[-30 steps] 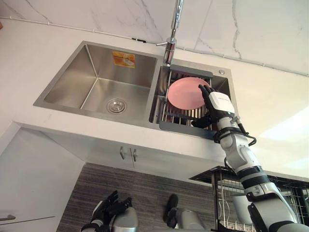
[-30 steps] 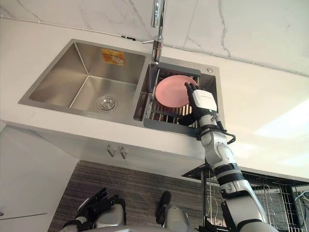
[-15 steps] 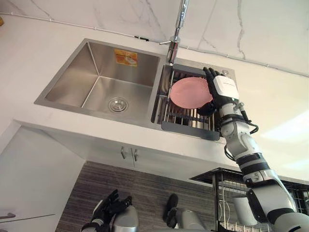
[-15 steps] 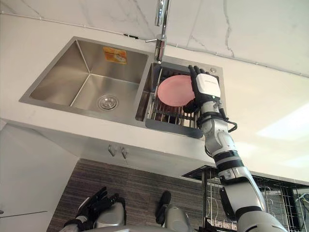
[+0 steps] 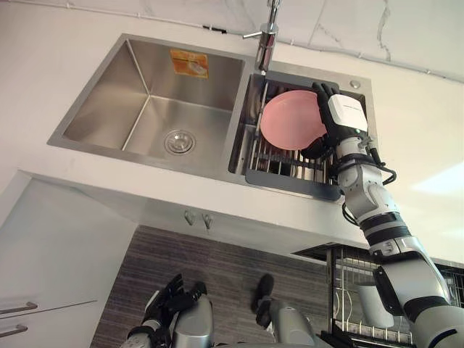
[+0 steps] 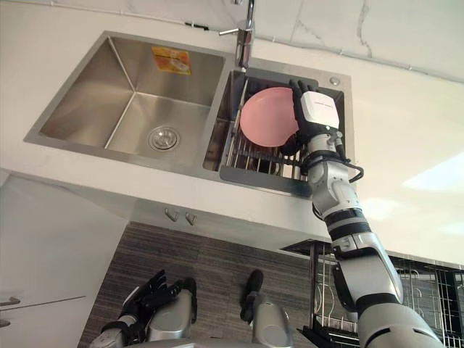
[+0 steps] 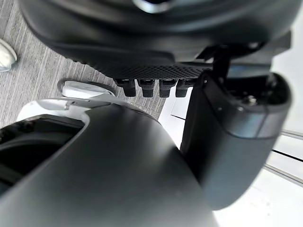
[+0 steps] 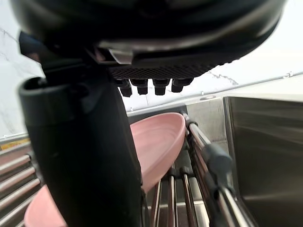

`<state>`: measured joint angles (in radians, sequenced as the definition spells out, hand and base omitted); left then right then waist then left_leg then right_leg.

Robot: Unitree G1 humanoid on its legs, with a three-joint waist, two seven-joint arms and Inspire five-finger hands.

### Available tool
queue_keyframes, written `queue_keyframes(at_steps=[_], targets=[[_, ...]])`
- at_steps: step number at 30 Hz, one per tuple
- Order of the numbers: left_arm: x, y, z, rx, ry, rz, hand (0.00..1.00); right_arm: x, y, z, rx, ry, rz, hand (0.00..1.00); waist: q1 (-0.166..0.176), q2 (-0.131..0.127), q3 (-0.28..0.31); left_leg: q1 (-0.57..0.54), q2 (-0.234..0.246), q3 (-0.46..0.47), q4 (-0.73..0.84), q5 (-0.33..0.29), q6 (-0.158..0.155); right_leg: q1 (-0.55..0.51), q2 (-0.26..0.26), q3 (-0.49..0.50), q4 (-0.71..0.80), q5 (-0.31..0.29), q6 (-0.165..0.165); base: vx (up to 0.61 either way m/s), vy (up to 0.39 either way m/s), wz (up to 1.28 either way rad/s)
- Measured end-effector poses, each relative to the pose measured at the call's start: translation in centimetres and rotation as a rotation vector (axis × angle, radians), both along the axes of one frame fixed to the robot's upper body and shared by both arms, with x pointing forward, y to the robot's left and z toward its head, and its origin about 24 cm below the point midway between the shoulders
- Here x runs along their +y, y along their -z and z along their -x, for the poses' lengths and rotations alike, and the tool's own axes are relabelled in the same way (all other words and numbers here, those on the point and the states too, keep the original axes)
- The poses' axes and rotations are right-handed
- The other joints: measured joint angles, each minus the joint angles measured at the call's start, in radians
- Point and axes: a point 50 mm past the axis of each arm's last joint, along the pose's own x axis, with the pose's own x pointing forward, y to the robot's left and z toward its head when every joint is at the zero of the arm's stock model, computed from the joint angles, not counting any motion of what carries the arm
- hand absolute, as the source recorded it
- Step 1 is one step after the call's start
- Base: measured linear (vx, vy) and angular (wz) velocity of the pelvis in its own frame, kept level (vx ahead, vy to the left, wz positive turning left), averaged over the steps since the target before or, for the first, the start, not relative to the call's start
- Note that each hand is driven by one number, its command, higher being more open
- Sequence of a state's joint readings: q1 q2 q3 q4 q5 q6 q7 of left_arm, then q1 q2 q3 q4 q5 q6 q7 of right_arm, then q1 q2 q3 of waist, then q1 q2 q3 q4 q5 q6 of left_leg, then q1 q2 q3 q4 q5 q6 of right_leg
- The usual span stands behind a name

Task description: Walk over to the sink, pick up the cup, carry it to the dishwasher, place the cup inside the dishwasher, then close the dishwasher door

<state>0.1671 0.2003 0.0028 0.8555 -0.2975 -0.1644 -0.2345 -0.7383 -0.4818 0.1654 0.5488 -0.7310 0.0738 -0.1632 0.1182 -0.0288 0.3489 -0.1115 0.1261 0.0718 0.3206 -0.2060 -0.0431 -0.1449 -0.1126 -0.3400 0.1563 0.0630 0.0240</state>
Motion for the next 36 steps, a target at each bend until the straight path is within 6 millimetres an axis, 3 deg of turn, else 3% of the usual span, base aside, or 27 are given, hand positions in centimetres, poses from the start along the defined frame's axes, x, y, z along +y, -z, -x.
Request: queue_keyframes(at_steps=[2, 3, 13, 36], targets=[[0.0, 0.0, -0.1, -0.005, 0.002, 0.001, 1.0, 0.0, -0.2, 0.0, -0.008, -0.006, 0.006, 1.0, 0.0, -0.001, 0.004, -0.005, 0.0, 0.002, 0.001, 0.0, 0.0, -0.006, 0.0, 0.001, 0.0, -0.001, 0.0, 0.0, -0.002, -0.02], [0.0, -0.1, -0.3, -0.011, 0.003, 0.001, 1.0, 0.0, -0.6, -0.1, -0.023, -0.013, 0.017, 0.0, -0.001, -0.002, 0.008, -0.015, 0.001, 0.003, 0.006, 0.0, 0.0, -0.015, 0.0, 0.003, 0.001, -0.001, 0.001, -0.02, -0.006, -0.04], [0.0, -0.6, -1.6, -0.057, 0.006, 0.013, 1.0, 0.8, -3.9, -0.3, -0.175, -0.077, 0.086, 0.0, -0.006, 0.003, 0.061, -0.059, 0.014, 0.009, 0.016, 0.002, 0.005, -0.058, 0.012, 0.003, 0.0, -0.002, 0.003, -0.04, -0.033, -0.04], [-0.2, -0.5, -1.6, -0.059, -0.001, 0.02, 1.0, 1.5, -5.1, 0.4, -0.246, -0.159, 0.001, 0.0, -0.022, 0.017, 0.069, -0.059, 0.018, 0.019, -0.01, 0.021, -0.011, -0.075, 0.021, 0.008, 0.0, 0.013, -0.023, 0.01, -0.002, -0.01]])
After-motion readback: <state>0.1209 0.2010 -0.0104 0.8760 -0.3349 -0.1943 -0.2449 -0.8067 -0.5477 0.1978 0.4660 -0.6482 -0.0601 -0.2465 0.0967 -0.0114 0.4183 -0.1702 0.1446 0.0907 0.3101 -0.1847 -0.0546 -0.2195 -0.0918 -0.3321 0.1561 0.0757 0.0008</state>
